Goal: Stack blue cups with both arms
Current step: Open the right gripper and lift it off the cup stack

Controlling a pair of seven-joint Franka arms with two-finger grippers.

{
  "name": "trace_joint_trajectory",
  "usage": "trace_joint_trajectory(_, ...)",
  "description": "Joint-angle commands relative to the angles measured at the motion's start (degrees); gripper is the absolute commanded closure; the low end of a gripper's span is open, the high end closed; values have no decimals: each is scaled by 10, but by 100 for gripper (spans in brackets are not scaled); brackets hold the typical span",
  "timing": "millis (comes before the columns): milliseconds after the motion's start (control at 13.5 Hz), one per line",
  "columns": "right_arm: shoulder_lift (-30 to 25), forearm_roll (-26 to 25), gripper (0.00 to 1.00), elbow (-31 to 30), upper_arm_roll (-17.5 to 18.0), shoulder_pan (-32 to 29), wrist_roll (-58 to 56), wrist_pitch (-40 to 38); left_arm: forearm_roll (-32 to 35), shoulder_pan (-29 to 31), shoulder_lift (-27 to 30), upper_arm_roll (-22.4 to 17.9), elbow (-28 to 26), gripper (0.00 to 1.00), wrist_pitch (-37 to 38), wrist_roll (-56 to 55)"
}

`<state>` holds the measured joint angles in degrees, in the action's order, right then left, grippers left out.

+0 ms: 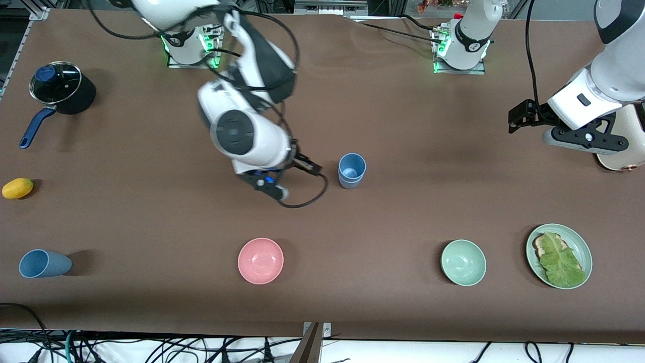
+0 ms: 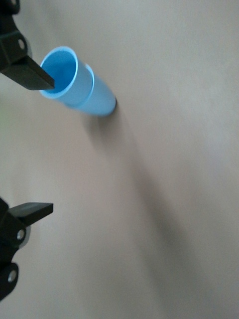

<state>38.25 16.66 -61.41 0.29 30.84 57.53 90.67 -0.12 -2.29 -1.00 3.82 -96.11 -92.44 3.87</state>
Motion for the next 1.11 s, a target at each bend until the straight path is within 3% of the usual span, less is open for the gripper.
trace_joint_trajectory(0, -30, -7, 0, -13, -48, -17, -85, -92, -3, -8, -7, -2, 18, 0, 14, 8)
trace_joint_trajectory(222, -44, -8, 0, -25, -122, -18, -212, -140, -3, -10, -6, -2, 18, 0, 18, 8)
trace_joint_trajectory(443, -57, -11, 0, -51, -183, -17, -315, -140, -3, -10, -6, -2, 18, 0, 20, 8)
trace_joint_trajectory(665, -59, -34, 0, -56, -217, -18, -403, -140, -3, -10, -6, -2, 18, 0, 20, 8)
trace_joint_trajectory(887, -96, -77, 0, -101, -210, -35, -419, -116, -3, -8, -6, -2, 18, 0, 20, 8)
trace_joint_trajectory(961, -122, -87, 0, -125, -176, -60, -420, -96, -3, -6, -6, -3, 18, 0, 24, 8)
trace_joint_trajectory(1034, -154, -99, 0, -151, -116, -109, -422, -73, -3, -6, -6, -2, 18, 0, 25, 8)
